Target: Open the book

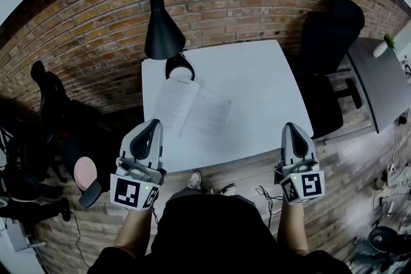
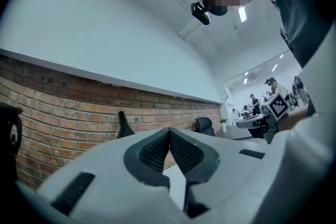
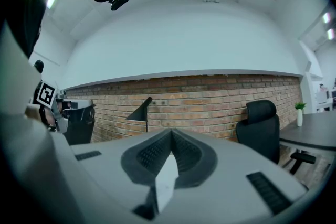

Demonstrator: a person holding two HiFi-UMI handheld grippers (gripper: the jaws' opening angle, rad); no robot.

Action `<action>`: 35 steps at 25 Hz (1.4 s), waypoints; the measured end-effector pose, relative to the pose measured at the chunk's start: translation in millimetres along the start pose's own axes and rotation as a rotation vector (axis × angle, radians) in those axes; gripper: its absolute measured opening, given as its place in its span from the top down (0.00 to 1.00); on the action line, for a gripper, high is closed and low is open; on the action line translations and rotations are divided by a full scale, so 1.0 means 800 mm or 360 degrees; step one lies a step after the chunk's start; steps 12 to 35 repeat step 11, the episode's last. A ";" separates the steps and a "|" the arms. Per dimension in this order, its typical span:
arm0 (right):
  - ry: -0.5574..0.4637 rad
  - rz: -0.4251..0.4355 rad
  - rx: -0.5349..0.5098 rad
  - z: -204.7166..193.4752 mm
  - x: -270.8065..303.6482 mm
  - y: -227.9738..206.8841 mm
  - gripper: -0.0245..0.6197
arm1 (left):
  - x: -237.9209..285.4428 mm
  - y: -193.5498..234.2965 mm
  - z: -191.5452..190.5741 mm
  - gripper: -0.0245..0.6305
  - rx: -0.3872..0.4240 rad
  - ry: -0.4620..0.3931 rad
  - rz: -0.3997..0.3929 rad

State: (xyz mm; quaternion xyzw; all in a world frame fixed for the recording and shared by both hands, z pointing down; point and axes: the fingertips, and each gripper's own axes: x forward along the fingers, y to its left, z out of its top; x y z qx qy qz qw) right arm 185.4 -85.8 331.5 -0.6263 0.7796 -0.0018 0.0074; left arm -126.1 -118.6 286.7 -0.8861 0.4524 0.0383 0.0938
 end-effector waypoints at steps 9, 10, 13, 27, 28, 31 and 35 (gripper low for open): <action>0.0004 -0.0022 -0.0012 -0.001 0.002 0.001 0.95 | 0.007 0.004 -0.006 0.93 -0.0024 -0.0002 -0.0022; 0.0003 -0.0024 -0.0013 -0.001 0.003 0.000 0.95 | 0.007 0.004 -0.007 0.93 -0.0026 -0.0002 -0.0023; 0.0003 -0.0025 -0.0014 -0.002 0.003 0.000 0.95 | 0.008 0.005 -0.007 0.93 -0.0027 -0.0002 -0.0024; 0.0003 -0.0025 -0.0014 -0.002 0.003 0.000 0.95 | 0.008 0.005 -0.007 0.93 -0.0027 -0.0002 -0.0024; 0.0003 -0.0025 -0.0014 -0.002 0.003 0.000 0.95 | 0.008 0.005 -0.007 0.93 -0.0027 -0.0002 -0.0024; 0.0003 -0.0025 -0.0014 -0.002 0.003 0.000 0.95 | 0.008 0.005 -0.007 0.93 -0.0027 -0.0002 -0.0024; 0.0003 -0.0025 -0.0014 -0.002 0.003 0.000 0.95 | 0.008 0.005 -0.007 0.93 -0.0027 -0.0002 -0.0024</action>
